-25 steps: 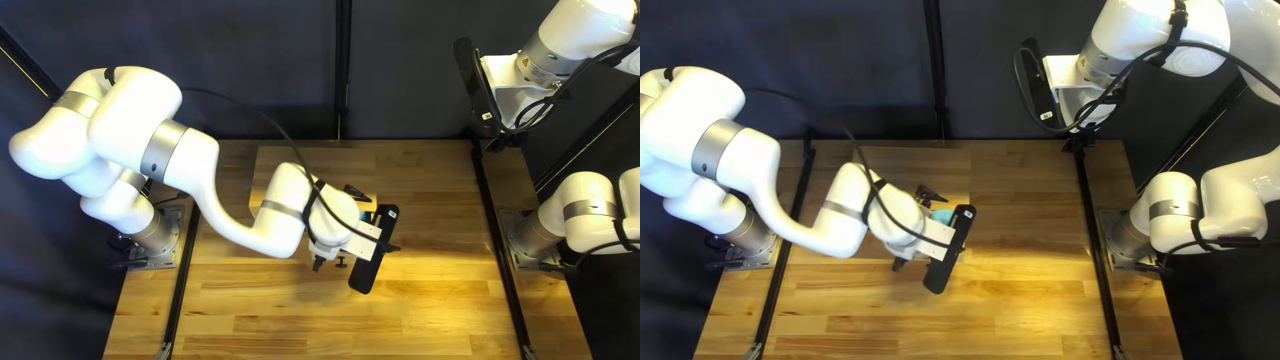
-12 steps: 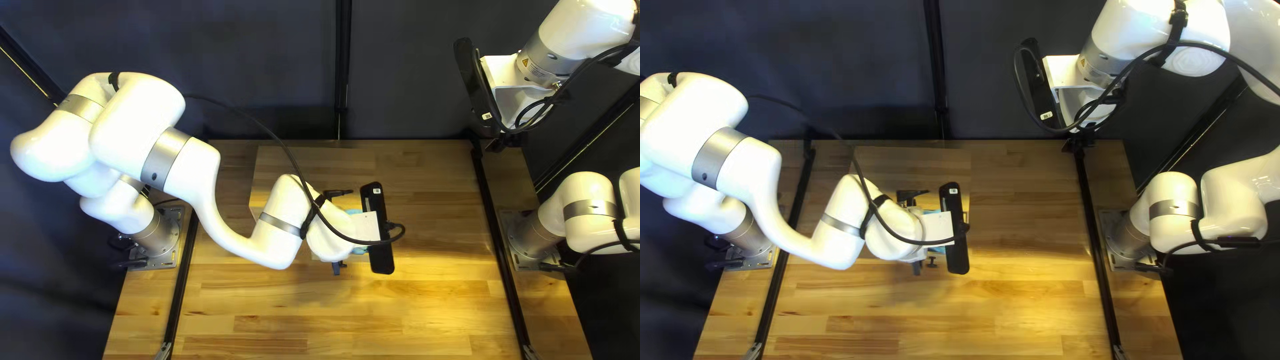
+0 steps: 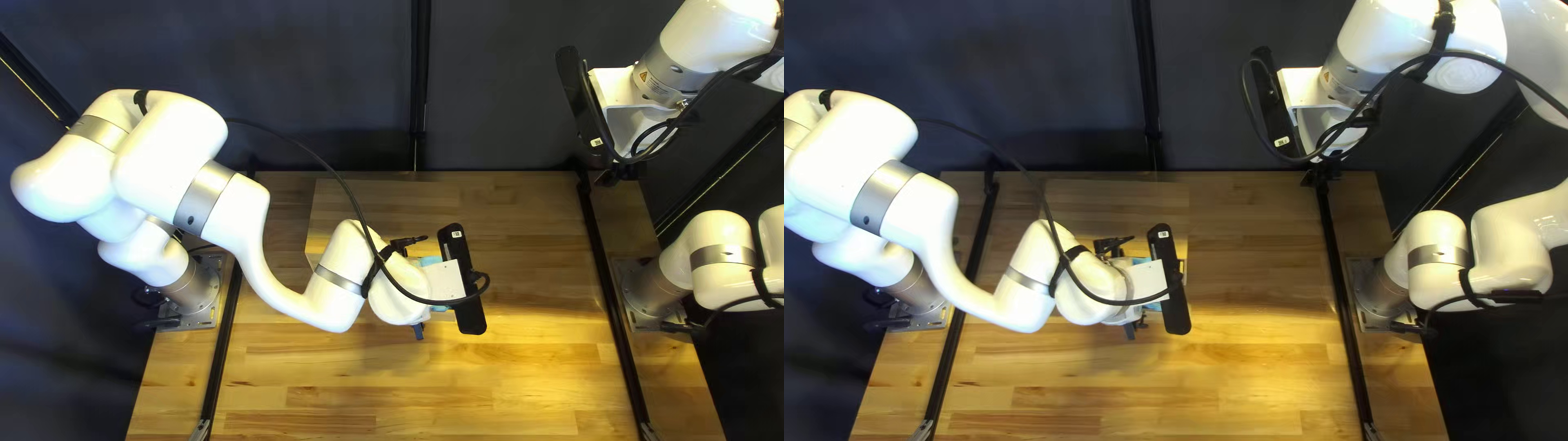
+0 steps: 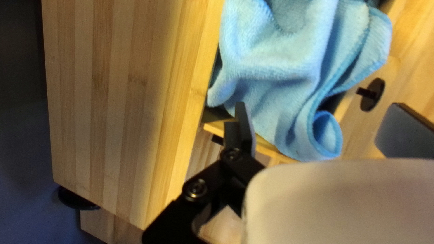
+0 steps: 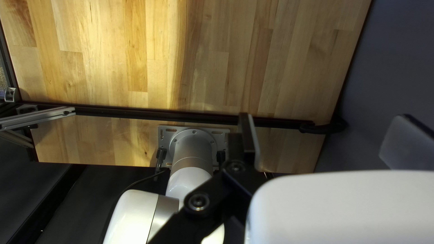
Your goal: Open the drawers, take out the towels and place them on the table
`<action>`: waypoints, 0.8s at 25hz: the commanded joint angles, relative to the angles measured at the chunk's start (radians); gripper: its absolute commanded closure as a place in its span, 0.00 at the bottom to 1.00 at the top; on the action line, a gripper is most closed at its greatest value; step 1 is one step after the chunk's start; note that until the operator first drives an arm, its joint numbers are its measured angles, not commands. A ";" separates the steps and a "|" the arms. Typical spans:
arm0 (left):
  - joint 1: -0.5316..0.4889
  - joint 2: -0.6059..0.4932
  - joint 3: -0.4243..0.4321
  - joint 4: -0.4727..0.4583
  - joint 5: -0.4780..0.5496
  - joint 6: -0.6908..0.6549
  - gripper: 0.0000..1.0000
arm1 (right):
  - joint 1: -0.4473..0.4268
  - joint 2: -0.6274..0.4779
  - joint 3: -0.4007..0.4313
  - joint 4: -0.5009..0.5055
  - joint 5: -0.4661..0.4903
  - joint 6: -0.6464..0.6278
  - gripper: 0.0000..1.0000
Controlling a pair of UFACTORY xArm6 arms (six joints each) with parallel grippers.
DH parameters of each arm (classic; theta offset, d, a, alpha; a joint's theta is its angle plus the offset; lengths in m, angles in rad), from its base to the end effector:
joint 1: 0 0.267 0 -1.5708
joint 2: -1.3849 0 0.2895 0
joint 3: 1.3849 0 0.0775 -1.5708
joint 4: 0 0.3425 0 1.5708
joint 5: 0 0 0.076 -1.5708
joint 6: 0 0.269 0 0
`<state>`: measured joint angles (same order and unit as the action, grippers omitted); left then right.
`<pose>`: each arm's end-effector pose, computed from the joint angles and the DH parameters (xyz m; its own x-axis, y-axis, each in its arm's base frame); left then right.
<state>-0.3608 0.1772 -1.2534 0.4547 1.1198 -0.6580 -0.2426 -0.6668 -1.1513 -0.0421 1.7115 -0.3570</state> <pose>0.5146 -0.0961 0.1899 0.9838 0.0541 0.1711 0.1130 -0.9275 -0.3563 0.2722 -0.0794 0.4235 0.9904 0.1089 0.0855 0.1025 -0.9919 0.0755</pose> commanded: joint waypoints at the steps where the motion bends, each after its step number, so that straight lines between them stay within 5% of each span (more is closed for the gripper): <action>1: 0.002 -0.016 0.020 0.016 -0.008 0.010 0.00 | 0.000 0.000 0.000 0.000 0.000 0.000 0.00; 20: 0.009 -0.012 0.054 0.060 -0.083 0.067 0.00 | 0.000 0.000 0.000 0.000 0.000 0.000 0.00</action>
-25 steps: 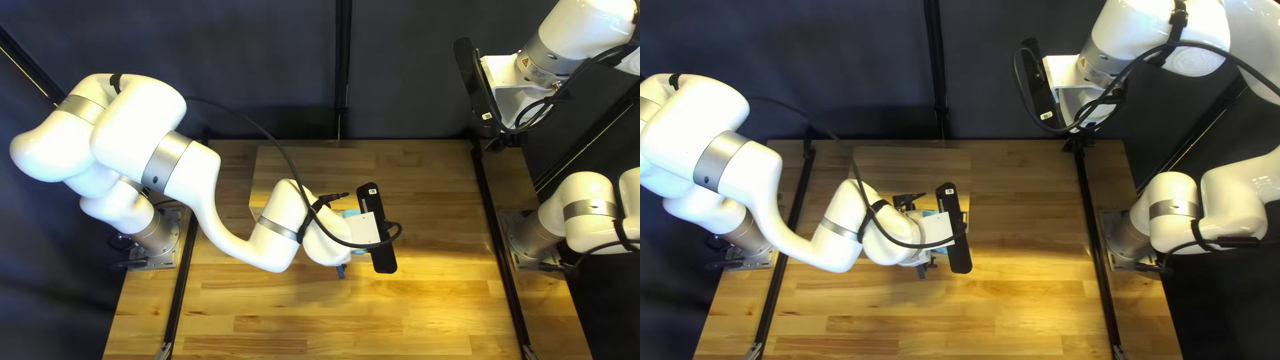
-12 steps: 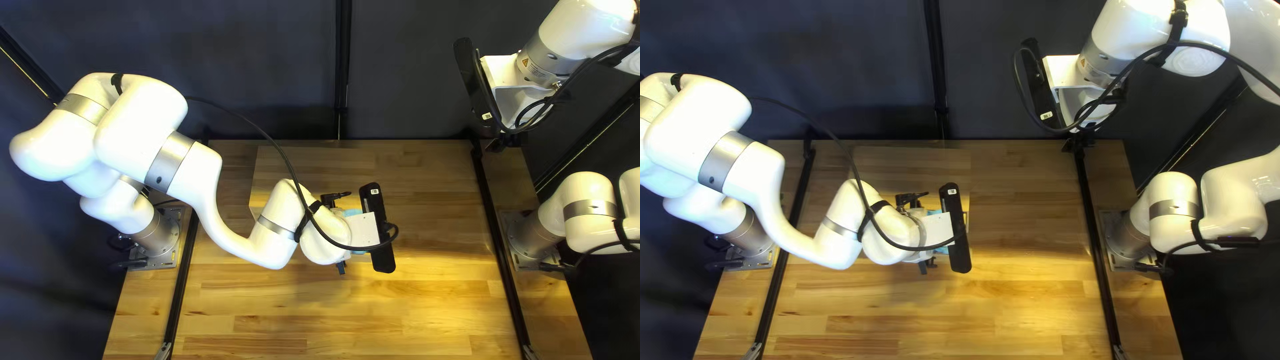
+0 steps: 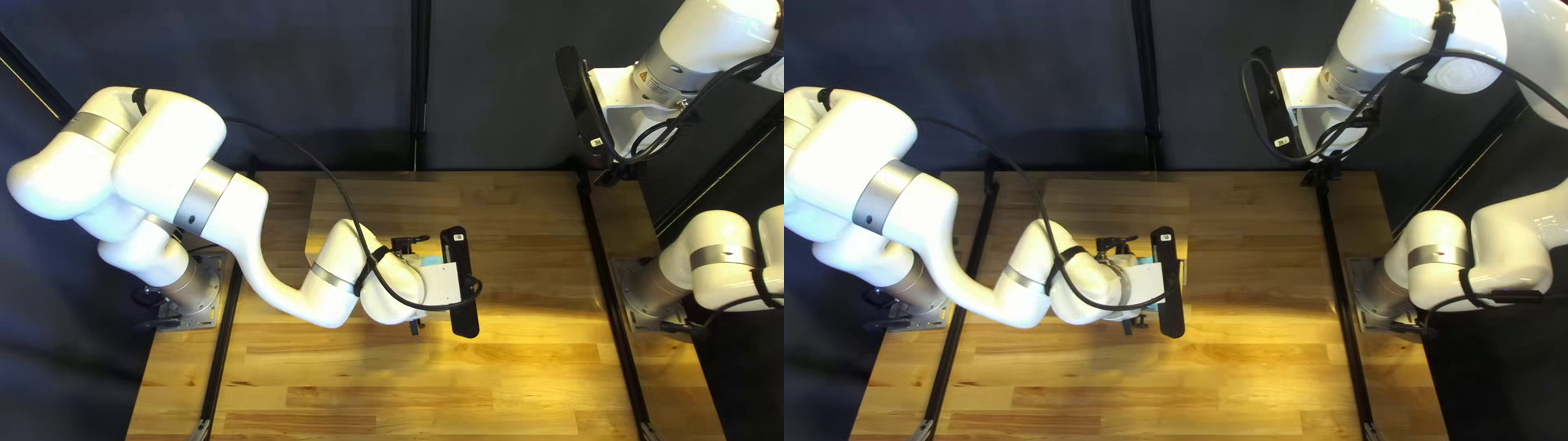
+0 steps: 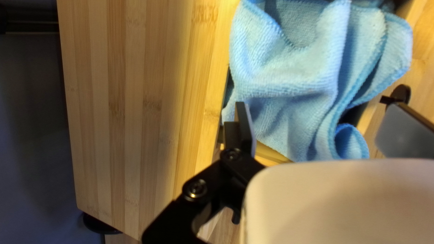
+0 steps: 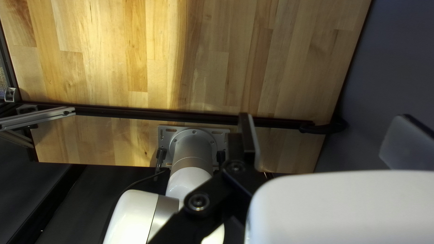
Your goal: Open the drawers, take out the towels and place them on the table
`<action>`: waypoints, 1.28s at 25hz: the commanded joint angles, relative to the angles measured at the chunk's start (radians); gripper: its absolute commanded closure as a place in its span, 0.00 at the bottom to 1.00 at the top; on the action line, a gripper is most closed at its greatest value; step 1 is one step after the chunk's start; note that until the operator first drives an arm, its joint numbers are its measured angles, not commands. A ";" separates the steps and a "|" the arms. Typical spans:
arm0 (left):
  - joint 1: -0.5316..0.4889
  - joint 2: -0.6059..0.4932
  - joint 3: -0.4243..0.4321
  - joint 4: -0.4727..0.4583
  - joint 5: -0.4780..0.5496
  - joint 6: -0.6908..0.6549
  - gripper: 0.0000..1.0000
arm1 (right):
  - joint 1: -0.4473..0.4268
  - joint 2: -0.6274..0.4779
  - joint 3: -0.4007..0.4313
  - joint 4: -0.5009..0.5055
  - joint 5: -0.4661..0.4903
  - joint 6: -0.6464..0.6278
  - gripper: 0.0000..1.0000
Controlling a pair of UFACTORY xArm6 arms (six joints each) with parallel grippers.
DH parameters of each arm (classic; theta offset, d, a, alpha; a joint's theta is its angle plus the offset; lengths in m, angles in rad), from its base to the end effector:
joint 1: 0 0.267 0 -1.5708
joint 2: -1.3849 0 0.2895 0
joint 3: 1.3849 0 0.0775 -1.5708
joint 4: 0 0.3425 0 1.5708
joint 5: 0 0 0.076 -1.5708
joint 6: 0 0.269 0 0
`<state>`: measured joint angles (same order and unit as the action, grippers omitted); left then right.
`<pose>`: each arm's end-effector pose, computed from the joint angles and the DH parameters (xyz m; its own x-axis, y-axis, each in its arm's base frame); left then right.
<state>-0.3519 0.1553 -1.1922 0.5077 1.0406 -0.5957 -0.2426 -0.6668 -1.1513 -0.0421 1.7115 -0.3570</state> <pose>0.5192 -0.0904 0.1840 0.9810 -0.0547 0.1863 0.0205 -0.9250 -0.3793 0.2722 -0.0794 0.4235 0.9904 0.1089 0.0855 0.1025 -0.9919 0.0755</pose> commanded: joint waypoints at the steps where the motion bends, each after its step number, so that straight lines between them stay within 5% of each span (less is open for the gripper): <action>1: 0.001 0.016 -0.009 0.011 -0.006 0.006 0.00 | 0.000 0.000 0.000 0.000 0.000 0.000 0.00; 9: 0.016 0.020 0.008 0.029 -0.029 0.024 0.01 | 0.000 0.000 0.000 0.000 0.000 0.000 0.00; 11: 0.017 0.018 0.011 0.031 -0.026 0.025 1.00 | 0.000 0.000 0.000 0.000 0.000 0.000 0.00; 32: 0.013 0.009 0.016 0.026 -0.002 0.133 1.00 | 0.000 0.000 0.000 0.000 0.000 0.000 0.00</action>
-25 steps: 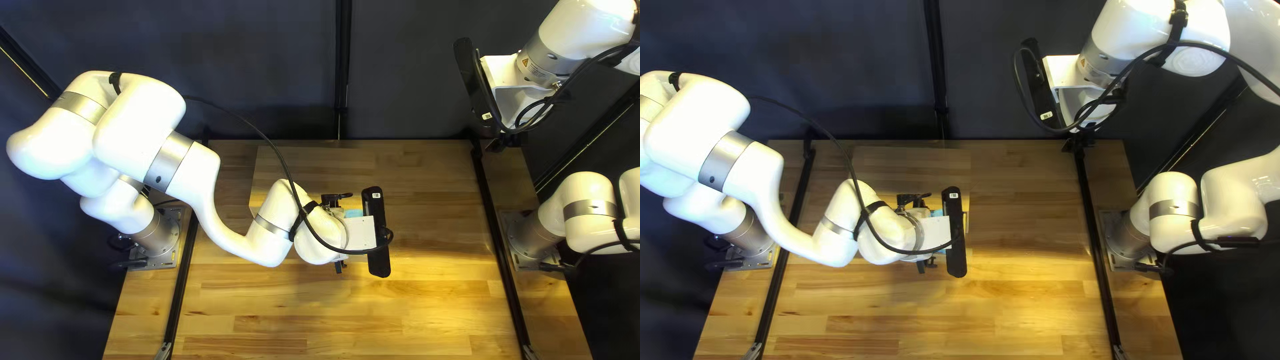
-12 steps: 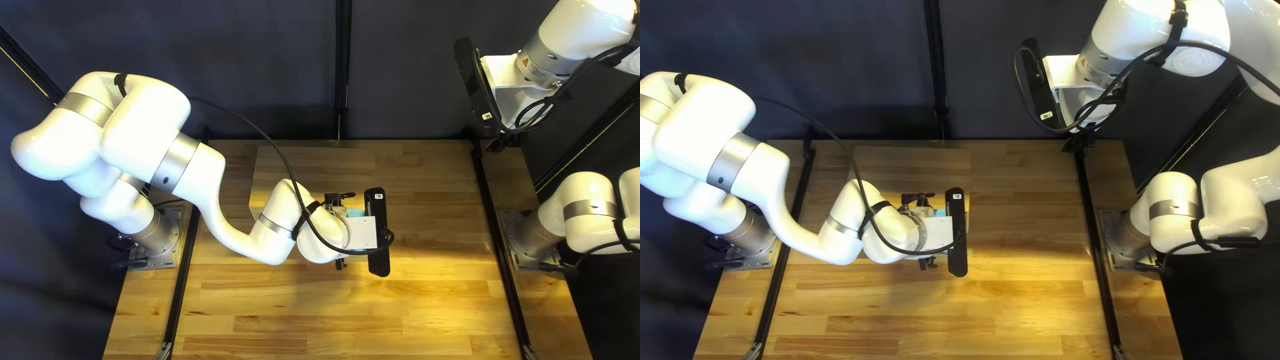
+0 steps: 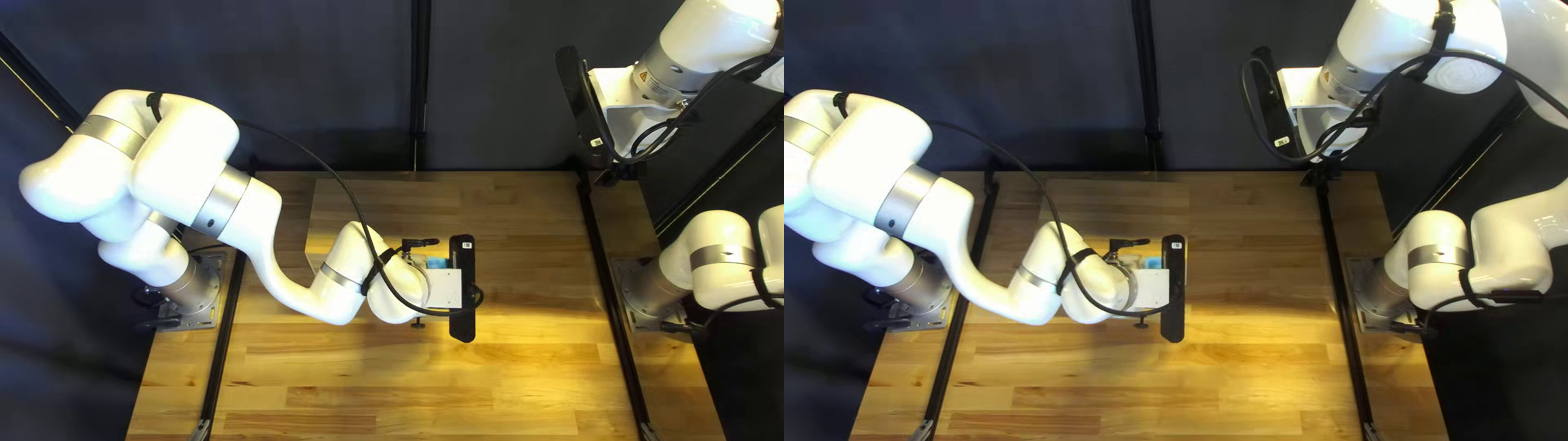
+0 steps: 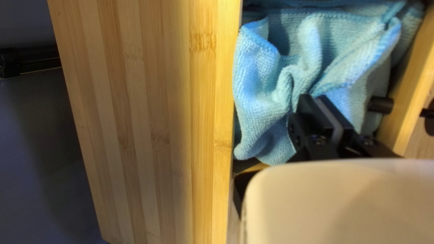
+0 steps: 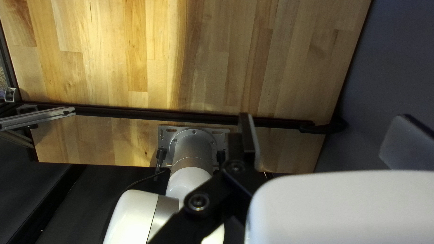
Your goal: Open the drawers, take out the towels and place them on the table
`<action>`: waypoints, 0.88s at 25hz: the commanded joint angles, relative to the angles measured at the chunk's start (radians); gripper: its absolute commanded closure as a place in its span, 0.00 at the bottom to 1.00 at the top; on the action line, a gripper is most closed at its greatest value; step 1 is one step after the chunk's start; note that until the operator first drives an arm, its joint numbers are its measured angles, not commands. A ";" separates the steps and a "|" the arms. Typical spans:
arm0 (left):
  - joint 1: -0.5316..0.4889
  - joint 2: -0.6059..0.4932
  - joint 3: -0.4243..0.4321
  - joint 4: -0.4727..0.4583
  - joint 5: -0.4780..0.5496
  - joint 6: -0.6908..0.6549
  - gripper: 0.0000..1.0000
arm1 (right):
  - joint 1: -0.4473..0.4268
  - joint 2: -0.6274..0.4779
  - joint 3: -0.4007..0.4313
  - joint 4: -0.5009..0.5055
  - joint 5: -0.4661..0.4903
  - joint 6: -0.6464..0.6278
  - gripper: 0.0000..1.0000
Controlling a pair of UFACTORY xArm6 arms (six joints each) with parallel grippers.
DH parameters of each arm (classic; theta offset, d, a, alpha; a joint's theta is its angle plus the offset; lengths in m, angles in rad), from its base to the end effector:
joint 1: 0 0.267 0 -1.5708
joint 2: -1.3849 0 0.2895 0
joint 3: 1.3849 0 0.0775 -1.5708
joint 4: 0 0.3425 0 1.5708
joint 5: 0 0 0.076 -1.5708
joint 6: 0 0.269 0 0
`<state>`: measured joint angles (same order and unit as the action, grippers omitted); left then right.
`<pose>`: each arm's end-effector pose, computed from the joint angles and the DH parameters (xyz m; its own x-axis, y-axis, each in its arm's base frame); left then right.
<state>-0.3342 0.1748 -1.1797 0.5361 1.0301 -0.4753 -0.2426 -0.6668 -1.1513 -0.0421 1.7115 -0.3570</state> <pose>0.5199 -0.0770 0.1715 0.9779 -0.1706 0.1207 -0.1048 -0.9001 -0.4228 0.2722 -0.0794 0.4235 0.9904 0.1089 0.0855 0.1025 -0.9919 0.0755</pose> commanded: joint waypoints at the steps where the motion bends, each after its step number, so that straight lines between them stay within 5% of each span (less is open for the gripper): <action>1: -0.008 -0.012 0.002 -0.003 0.014 0.017 1.00 | 0.000 0.000 0.000 0.000 0.000 0.000 0.00; 6: -0.022 -0.011 -0.009 -0.001 0.027 0.028 1.00 | 0.000 0.000 0.000 0.000 0.000 0.000 0.00; 7: -0.021 -0.010 -0.009 -0.001 0.025 0.024 0.78 | 0.000 0.000 0.000 0.000 0.000 0.000 0.00; 8: -0.021 -0.006 -0.010 -0.001 0.018 0.013 0.00 | 0.000 0.000 0.000 0.000 0.000 0.000 0.00; 22: 0.003 0.025 0.015 0.067 -0.103 -0.098 0.00 | 0.000 0.000 0.000 0.000 0.000 0.000 0.00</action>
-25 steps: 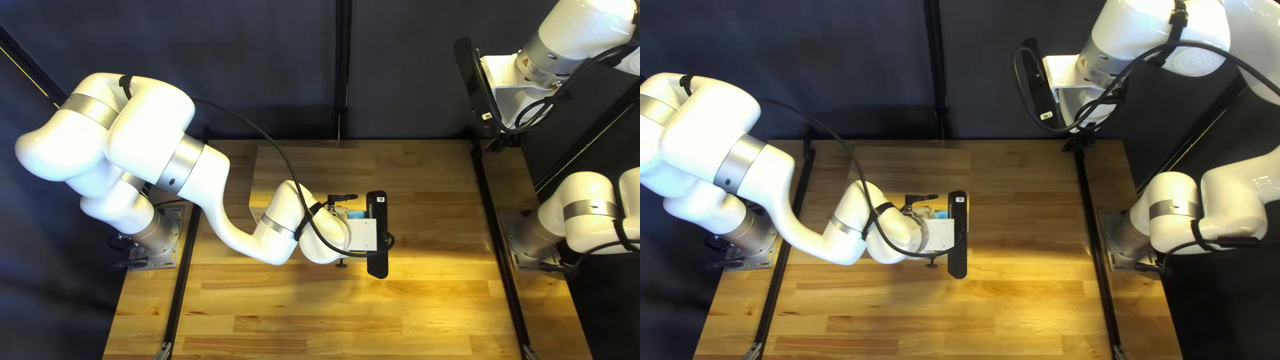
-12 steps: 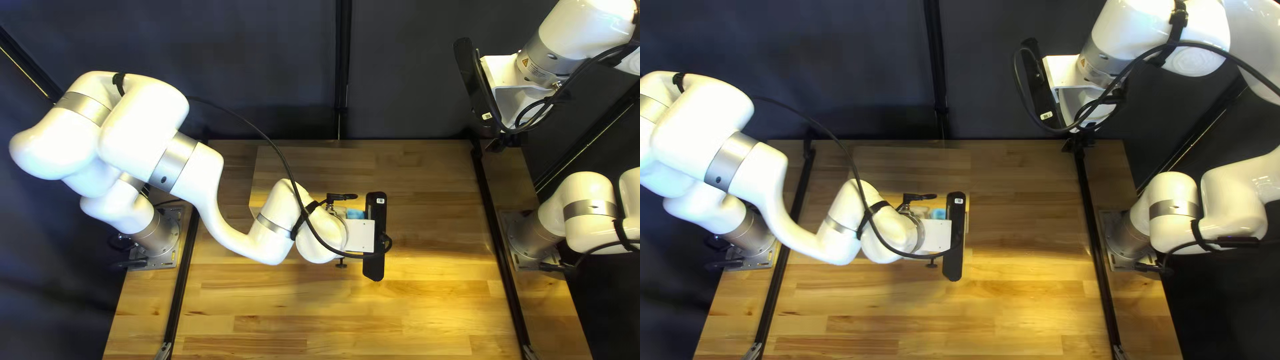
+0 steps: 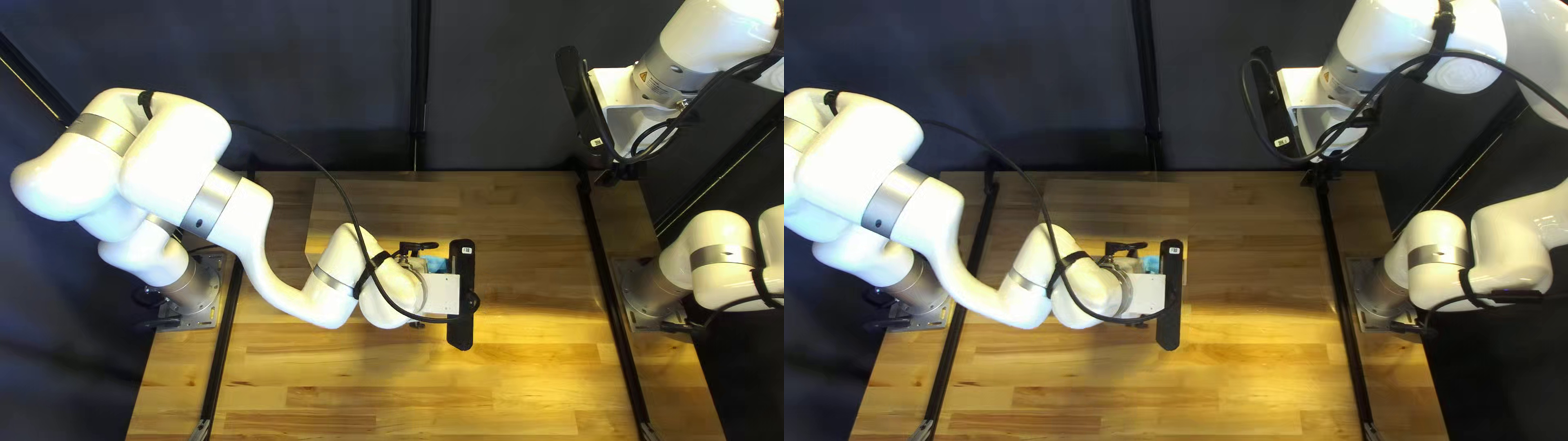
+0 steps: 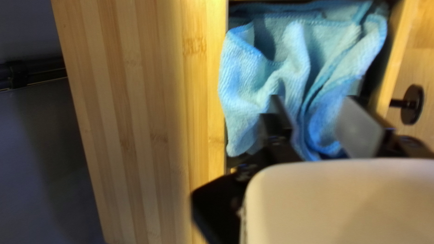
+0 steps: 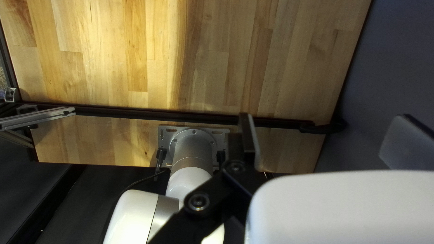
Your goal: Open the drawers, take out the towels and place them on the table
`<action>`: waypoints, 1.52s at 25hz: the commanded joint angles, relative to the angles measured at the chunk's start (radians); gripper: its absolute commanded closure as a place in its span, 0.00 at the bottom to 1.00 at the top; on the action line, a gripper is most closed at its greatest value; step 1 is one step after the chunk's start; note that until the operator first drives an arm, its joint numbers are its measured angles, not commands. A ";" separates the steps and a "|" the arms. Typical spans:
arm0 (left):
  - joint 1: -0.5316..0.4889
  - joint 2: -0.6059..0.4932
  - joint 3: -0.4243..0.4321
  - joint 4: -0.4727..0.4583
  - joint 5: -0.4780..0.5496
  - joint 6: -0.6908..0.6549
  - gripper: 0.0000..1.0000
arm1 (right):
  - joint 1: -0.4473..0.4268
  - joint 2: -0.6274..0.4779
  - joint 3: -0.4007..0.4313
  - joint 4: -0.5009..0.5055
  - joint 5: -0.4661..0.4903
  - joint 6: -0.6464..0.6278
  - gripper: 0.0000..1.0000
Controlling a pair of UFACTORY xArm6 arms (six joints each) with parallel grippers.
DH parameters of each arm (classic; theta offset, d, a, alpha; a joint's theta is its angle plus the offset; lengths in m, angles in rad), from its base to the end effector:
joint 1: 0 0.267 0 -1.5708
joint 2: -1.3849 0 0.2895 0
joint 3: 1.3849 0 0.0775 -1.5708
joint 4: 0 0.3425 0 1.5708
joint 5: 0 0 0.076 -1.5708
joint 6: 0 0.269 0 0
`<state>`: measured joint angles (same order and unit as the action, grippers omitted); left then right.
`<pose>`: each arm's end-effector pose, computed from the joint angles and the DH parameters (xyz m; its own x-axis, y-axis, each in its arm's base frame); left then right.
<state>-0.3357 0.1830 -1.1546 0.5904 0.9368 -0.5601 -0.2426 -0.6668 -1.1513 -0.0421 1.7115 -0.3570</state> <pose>0.5344 -0.0852 0.1657 0.9650 -0.1652 0.2036 -0.0678 -0.9073 -0.4150 0.2722 -0.0794 0.4235 0.9904 0.1089 0.0855 0.1025 -0.9919 0.0755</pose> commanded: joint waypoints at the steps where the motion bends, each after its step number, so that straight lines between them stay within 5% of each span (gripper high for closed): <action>1: 0.007 0.019 -0.011 0.016 -0.010 -0.014 0.00 | 0.000 0.000 0.000 0.000 0.000 0.000 0.00; 17: 0.018 0.053 -0.041 0.030 -0.002 -0.017 0.00 | 0.000 0.000 0.000 0.000 0.000 0.000 0.00; 18: 0.019 0.055 -0.041 0.031 -0.002 -0.017 0.24 | 0.000 0.000 0.000 0.000 0.000 0.000 0.00; 19: 0.021 0.056 -0.038 0.033 -0.003 -0.012 0.97 | 0.000 0.000 0.000 0.000 0.000 0.000 0.00; 38: -0.021 -0.022 -0.049 0.004 0.133 0.086 1.00 | 0.000 0.000 0.000 0.000 0.000 0.000 0.00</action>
<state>-0.3511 0.1815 -1.2153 0.6004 1.0577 -0.4840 -0.2426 -0.6668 -1.1513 -0.0422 1.7115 -0.3570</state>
